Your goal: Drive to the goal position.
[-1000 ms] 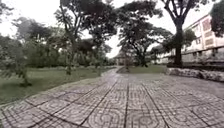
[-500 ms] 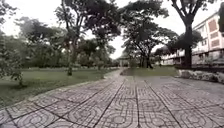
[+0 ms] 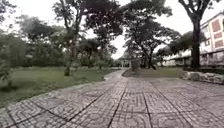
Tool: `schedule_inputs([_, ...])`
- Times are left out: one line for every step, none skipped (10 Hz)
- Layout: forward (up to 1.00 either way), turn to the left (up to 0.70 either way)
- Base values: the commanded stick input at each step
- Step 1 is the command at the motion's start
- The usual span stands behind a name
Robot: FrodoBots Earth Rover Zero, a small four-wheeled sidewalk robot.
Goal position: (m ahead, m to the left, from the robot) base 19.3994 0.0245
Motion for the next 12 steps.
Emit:
schedule_inputs([1.0,-0.27])
schedule_inputs([1.0,0.0])
schedule_inputs([1.0,0.0])
schedule_inputs([1.0,0.0])
schedule_inputs([1.0,0.0])
schedule_inputs([1.0,0.0])
schedule_inputs([1.0,0.0])
schedule_inputs([1.0,0.0])
schedule_inputs([1.0,0.0])
schedule_inputs([1.0,0.0])
schedule_inputs([1.0,0.0])
schedule_inputs([1.0,0.0])
